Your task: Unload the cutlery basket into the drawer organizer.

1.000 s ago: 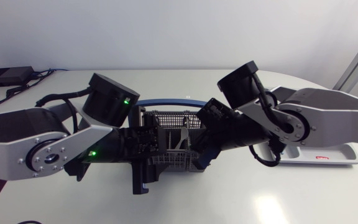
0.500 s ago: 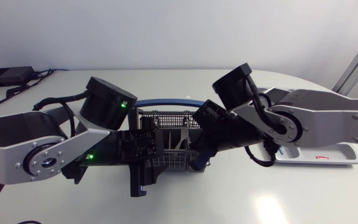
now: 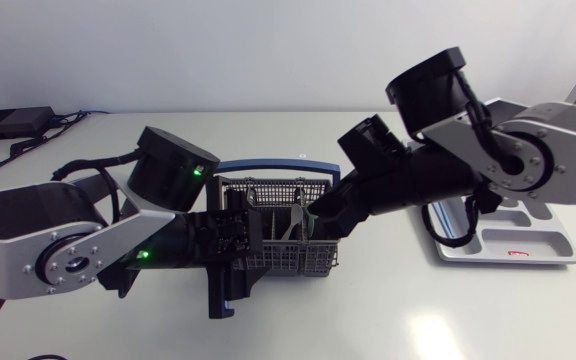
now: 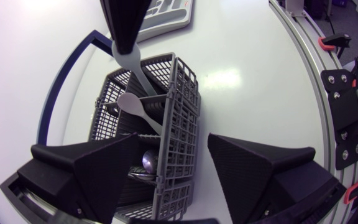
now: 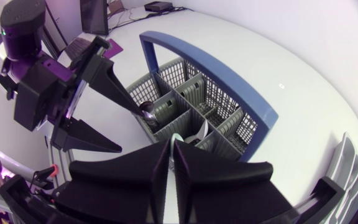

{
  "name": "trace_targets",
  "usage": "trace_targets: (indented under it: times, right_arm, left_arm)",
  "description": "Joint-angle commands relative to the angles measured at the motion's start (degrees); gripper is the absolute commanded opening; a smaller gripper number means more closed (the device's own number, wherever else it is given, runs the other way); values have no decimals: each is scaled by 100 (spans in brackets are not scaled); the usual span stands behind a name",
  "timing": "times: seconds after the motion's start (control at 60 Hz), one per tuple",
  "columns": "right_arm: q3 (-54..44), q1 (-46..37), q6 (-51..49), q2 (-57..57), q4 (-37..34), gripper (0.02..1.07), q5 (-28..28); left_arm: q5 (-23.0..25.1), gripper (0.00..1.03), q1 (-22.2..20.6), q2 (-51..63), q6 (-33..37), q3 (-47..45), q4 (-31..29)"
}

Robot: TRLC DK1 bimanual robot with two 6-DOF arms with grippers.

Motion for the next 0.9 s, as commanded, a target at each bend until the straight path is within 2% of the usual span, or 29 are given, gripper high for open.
trace_targets:
  times: [0.0,0.4,0.717,0.883]
  right_arm:
    - [235,-121,184,-269,-207,12,-152]
    - [393,-1167,333,-1649,-1552,12,-451]
    - [-222,-3434,-616,-2114,-2176,12,-292]
    - [-697,-4471,-1223,-2132,-1833,12,411]
  left_arm:
    - [-20,79,-37,-87,-31,-195,60]
    - [-20,79,-55,-78,-66,-159,95]
    - [-29,79,-28,-131,-136,-133,69]
    - [-38,79,-55,-113,-180,-107,60]
